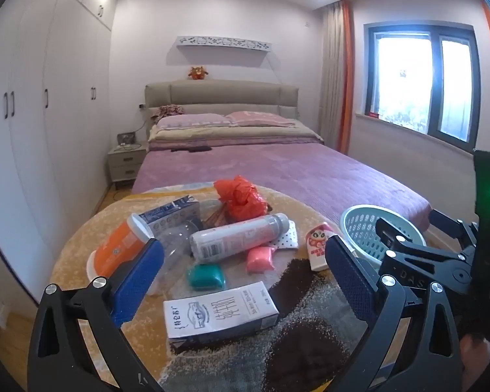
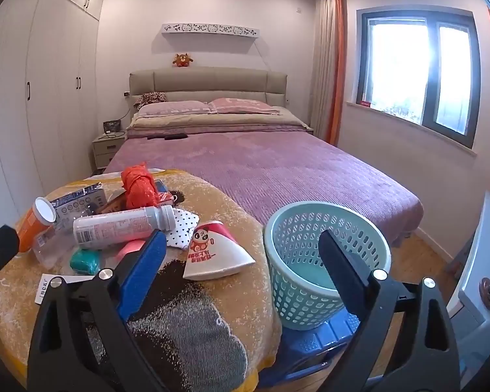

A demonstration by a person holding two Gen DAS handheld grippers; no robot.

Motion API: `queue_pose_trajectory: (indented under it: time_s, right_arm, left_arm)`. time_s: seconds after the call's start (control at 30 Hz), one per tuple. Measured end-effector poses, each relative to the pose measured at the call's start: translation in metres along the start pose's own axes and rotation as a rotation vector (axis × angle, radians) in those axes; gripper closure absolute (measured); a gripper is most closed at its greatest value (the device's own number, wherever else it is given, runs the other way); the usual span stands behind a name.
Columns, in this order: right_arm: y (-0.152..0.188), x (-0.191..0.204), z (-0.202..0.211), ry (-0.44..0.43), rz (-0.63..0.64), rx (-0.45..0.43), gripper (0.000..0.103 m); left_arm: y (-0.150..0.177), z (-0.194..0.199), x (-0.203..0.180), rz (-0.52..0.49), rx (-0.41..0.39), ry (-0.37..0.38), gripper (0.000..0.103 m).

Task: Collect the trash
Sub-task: 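Move both grippers toward the cluttered table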

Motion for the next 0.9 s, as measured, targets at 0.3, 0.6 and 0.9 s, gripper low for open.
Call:
queue_pose_trajectory:
  time_s: [0.3, 0.6, 0.9]
  right_arm:
    - [-0.010, 0.007, -0.019, -0.036, -0.013, -0.003, 0.026]
    - [-0.015, 0.007, -0.033, -0.044, -0.003, -0.009, 0.026]
    - [-0.019, 0.005, -0.040, -0.061, -0.006, -0.007, 0.025]
  left_arm:
    - [-0.009, -0.004, 0.015, 0.023, -0.031, -0.020, 0.007]
    - [-0.014, -0.019, 0.026, 0.047, -0.036, -0.049, 0.007]
    - [-0.015, -0.025, 0.040, 0.065, -0.039, -0.095, 0.007]
Point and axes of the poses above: each gripper's, at about its wrist camera, not at the fingertips, and z roughly against the way its jaws point, x to its left, y to its underside, the point moved 2 cm from there along -z, roughly the way its jaws point, and after that the axes turned 8 degrees about y, right-handed, at the moved point
